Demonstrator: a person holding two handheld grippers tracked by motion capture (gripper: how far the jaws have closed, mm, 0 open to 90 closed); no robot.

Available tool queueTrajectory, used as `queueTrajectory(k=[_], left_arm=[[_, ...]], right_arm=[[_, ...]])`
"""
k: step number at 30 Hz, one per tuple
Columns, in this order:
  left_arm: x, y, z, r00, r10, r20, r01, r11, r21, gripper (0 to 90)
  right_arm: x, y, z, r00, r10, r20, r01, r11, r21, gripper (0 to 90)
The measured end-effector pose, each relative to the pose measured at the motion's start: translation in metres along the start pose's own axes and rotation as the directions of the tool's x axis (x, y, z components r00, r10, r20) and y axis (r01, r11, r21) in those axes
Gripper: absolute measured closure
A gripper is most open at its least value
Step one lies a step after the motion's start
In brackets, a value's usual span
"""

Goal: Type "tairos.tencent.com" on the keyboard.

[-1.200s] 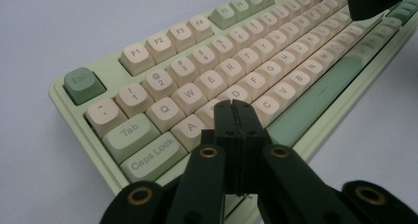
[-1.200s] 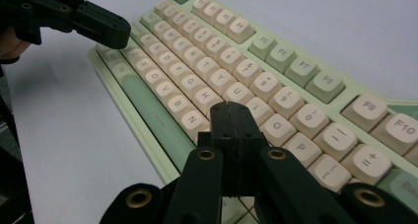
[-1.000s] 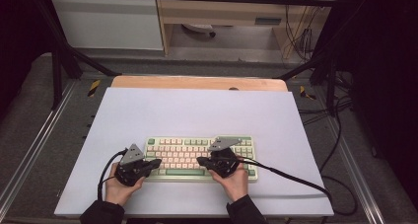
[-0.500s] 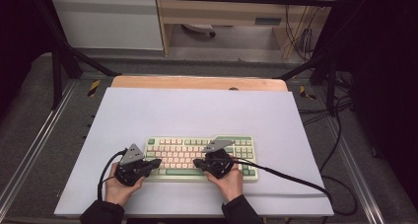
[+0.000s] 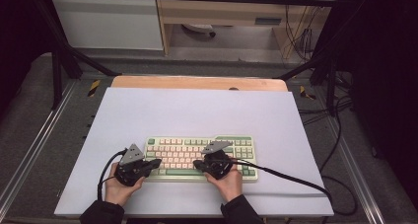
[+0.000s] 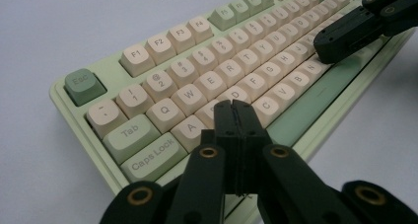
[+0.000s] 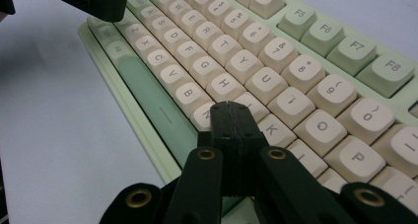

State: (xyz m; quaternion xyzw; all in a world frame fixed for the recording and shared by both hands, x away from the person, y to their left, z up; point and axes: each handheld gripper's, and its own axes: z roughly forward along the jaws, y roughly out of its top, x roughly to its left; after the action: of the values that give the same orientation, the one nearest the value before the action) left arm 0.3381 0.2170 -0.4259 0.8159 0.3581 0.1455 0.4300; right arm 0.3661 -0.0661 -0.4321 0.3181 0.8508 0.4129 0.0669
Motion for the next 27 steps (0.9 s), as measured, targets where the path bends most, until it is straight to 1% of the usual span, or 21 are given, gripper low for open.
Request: queueTrajectory(k=[5, 9, 15, 17, 19, 21, 23, 24, 25, 27], left_arm=[[0.0, 0.0, -0.001, 1.0, -0.002, 0.0, 0.002, 1.0, -0.004, 90.0], [0.0, 0.001, -0.003, 1.0, -0.002, -0.001, 0.002, 0.9999, -0.012, 90.0], [0.001, 0.003, -0.006, 1.0, -0.005, 0.007, 0.005, 0.9999, -0.016, 87.7], [0.002, 0.004, -0.007, 0.9999, -0.006, 0.008, 0.006, 0.9998, -0.019, 84.8], [0.003, 0.005, -0.009, 0.9998, -0.016, 0.014, 0.016, 0.9998, -0.01, 79.9], [0.005, 0.005, -0.01, 0.9998, -0.018, 0.001, 0.018, 0.9998, -0.008, 71.3], [0.008, 0.004, -0.01, 0.9998, -0.021, 0.001, 0.021, 0.9998, 0.007, 62.6], [0.009, 0.003, -0.011, 0.9998, -0.019, -0.01, 0.019, 0.9998, 0.005, 59.1], [0.011, 0.003, -0.012, 0.9997, -0.02, -0.013, 0.02, 0.9998, 0.004, 57.1], [0.014, 0.002, -0.015, 0.9997, -0.018, -0.018, 0.019, 0.9998, 0.007, 50.8]], right_arm=[[0.0, 0.004, -0.009, 0.9999, -0.01, -0.004, 0.01, 1.0, -0.029, 90.0], [-0.002, 0.008, -0.021, 1.0, -0.009, 0.001, 0.009, 0.999, -0.05, 90.0], [-0.017, 0.004, -0.043, 0.9993, 0.03, 0.023, -0.028, 0.997, -0.074, 86.0], [-0.022, 0.0, -0.05, 0.9985, 0.034, 0.043, -0.031, 0.996, -0.084, 82.7], [-0.028, -0.003, -0.058, 0.9974, 0.056, 0.046, -0.051, 0.994, -0.092, 80.0], [-0.034, -0.008, -0.065, 0.9962, 0.068, 0.054, -0.063, 0.993, -0.1, 72.3], [-0.04, -0.012, -0.072, 0.9949, 0.08, 0.062, -0.073, 0.992, -0.102, 66.1], [-0.043, -0.014, -0.076, 0.9944, 0.082, 0.068, -0.075, 0.992, -0.1, 61.4], [-0.047, -0.017, -0.08, 0.9944, 0.079, 0.07, -0.073, 0.993, -0.092, 57.9], [-0.052, -0.024, -0.088, 0.9922, 0.085, 0.092, -0.076, 0.993, -0.095, 49.7]])
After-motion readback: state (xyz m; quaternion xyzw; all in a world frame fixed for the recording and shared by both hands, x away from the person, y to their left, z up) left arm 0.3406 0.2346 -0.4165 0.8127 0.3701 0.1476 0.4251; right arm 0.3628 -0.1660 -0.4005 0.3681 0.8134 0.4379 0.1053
